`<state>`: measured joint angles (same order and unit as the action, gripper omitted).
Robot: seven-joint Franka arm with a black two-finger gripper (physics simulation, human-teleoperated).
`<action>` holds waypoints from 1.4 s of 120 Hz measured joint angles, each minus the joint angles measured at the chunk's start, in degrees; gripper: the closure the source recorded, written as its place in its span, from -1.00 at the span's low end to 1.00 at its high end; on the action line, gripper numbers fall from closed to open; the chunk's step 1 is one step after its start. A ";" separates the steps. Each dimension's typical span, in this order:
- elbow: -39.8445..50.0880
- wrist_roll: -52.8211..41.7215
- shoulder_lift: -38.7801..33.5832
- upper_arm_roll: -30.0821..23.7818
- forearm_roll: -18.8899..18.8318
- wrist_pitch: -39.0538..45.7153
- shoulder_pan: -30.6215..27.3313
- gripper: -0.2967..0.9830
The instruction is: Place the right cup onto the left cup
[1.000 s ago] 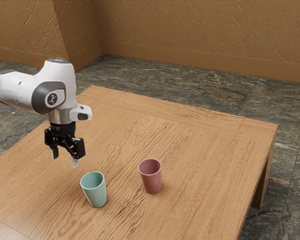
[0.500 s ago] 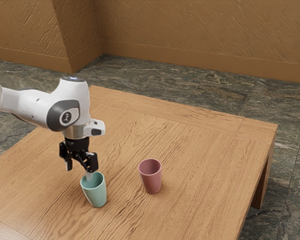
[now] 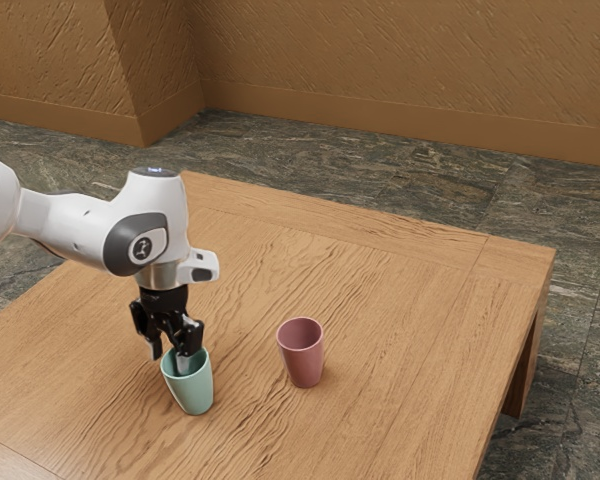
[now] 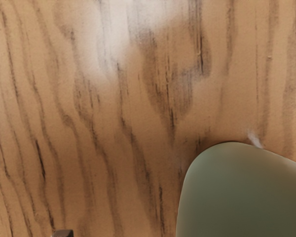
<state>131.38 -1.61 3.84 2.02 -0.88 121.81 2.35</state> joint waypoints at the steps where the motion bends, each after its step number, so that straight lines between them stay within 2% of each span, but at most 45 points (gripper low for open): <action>1: 0.00 0.07 0.00 0.00 0.00 0.02 0.05 0.05; 19: -0.04 1.20 -0.03 -0.96 -0.02 0.24 0.48 0.43; 45: -0.23 2.94 -0.47 -1.68 -0.28 0.37 1.07 0.62; 76: -1.24 4.77 -3.47 -1.60 -2.14 0.43 0.33 0.67; 90: -4.53 5.80 -4.34 -1.66 -2.44 0.60 -0.01 0.68; 104: -7.66 7.11 -4.50 -1.91 -0.99 0.66 -0.54 0.69; 129: -10.94 10.66 -4.67 -5.59 2.13 0.10 -4.15 0.69; 168: -15.82 17.84 -4.24 -9.54 3.24 -4.86 -4.07 0.69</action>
<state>115.56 16.23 -0.39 -7.51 2.36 116.95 -1.72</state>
